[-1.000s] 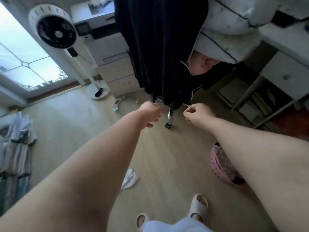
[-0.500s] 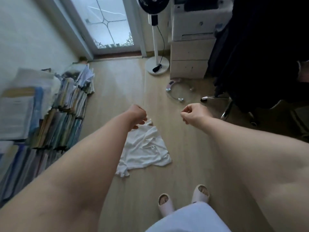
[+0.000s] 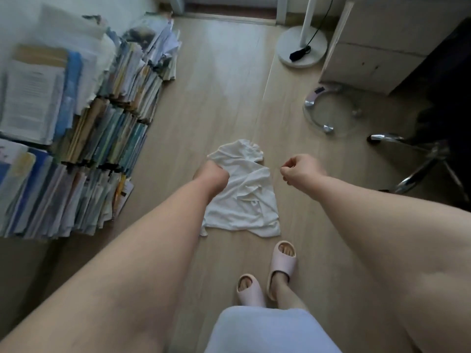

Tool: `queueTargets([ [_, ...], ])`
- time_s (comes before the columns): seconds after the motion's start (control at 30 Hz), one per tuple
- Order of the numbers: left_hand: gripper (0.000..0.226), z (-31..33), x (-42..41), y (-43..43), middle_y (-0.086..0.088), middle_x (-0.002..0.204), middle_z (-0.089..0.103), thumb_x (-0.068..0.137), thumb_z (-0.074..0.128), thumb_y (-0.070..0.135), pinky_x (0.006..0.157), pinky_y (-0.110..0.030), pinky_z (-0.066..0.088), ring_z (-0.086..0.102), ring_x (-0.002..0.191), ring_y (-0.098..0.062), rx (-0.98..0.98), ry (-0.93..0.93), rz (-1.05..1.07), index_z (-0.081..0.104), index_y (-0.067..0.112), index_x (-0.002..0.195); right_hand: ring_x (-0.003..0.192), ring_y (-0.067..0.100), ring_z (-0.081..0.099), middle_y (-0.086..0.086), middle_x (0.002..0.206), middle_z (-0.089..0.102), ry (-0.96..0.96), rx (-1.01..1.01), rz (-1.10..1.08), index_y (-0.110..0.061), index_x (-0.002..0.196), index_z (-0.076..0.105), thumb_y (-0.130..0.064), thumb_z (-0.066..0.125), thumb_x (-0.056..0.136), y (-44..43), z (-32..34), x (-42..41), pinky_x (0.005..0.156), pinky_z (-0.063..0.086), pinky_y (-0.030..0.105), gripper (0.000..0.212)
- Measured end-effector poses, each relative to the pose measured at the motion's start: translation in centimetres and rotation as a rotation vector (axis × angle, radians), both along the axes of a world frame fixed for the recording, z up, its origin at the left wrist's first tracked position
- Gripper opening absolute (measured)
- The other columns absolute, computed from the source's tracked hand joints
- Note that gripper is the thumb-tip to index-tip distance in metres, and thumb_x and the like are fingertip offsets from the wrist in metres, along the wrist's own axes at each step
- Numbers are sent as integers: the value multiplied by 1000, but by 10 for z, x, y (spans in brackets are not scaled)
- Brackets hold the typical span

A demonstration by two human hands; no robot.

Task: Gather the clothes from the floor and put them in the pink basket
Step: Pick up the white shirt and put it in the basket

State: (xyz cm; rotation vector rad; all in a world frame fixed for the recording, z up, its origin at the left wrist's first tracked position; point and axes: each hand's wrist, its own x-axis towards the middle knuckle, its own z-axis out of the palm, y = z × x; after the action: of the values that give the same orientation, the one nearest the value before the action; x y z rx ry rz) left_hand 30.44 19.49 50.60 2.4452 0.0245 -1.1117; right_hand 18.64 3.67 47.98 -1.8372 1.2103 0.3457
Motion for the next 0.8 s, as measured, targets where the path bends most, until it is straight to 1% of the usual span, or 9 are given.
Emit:
queueTargets([
  [0.07, 13, -33, 9, -13, -11, 81, 57, 82, 47, 10, 70, -32, 42, 57, 83, -27, -14, -18, 28, 53, 15, 73, 96, 29, 71, 7, 98, 76, 32, -2, 2, -25, 58, 57, -29, 55, 76, -10, -33, 14, 90, 56, 41, 18],
  [0.1, 20, -48, 11, -18, -8, 79, 53, 83, 46, 9, 70, -32, 41, 52, 81, -25, -20, -21, 37, 46, 19, 67, 97, 28, 71, 7, 99, 76, 55, -4, 10, -25, 59, 57, -29, 55, 78, -13, -49, 19, 90, 56, 39, 19],
  [0.17, 23, -80, 17, -25, -6, 82, 50, 85, 46, 10, 69, -33, 42, 48, 79, -24, -4, -28, 17, 41, 23, 67, 97, 28, 71, 7, 101, 76, 90, 1, 9, -25, 64, 60, -27, 54, 80, -16, -85, 28, 90, 55, 38, 17],
  [0.23, 10, -123, 24, -31, -8, 96, 59, 86, 48, 14, 75, -33, 47, 57, 88, -28, 16, -32, -11, 56, 19, 89, 97, 29, 70, 7, 102, 75, 118, 6, 13, -25, 74, 63, -25, 54, 80, -18, -131, 37, 90, 55, 36, 11],
  [0.33, 39, -194, 34, -31, -9, 131, 57, 90, 47, 20, 94, -33, 44, 54, 120, -30, 59, -21, -21, 52, 15, 128, 100, 30, 67, 5, 104, 73, 170, 32, 31, -25, 80, 63, -24, 55, 82, -16, -199, 42, 87, 52, 31, 8],
  [0.4, 42, -247, 40, -27, -9, 138, 53, 92, 46, 21, 101, -34, 41, 50, 127, -30, 83, -2, -43, 49, 13, 133, 103, 31, 65, 7, 109, 71, 214, 45, 41, -25, 85, 62, -23, 57, 83, -15, -250, 44, 88, 52, 34, 6],
  [0.5, 43, -319, 51, -24, -9, 138, 52, 92, 45, 21, 94, -32, 41, 51, 125, -30, 111, 2, -71, 47, 13, 135, 106, 33, 63, 12, 114, 68, 288, 46, 52, -13, 98, 66, -19, 57, 84, -14, -322, 46, 89, 50, 35, 18],
  [0.7, 30, -450, 66, -28, -13, 124, 59, 89, 47, 16, 91, -35, 46, 56, 112, -33, 103, -10, -69, 55, 9, 117, 116, 35, 57, 14, 125, 61, 332, 62, 76, -9, 119, 58, -15, 54, 87, -7, -444, 65, 91, 46, 33, 33],
  [0.8, 12, -495, 68, -33, -17, 115, 63, 87, 47, 10, 87, -35, 49, 59, 109, -36, 93, -9, -97, 58, 10, 91, 125, 35, 51, 13, 136, 52, 337, 23, 30, -11, 133, 46, -16, 57, 84, -2, -493, 74, 100, 44, 37, 50],
])
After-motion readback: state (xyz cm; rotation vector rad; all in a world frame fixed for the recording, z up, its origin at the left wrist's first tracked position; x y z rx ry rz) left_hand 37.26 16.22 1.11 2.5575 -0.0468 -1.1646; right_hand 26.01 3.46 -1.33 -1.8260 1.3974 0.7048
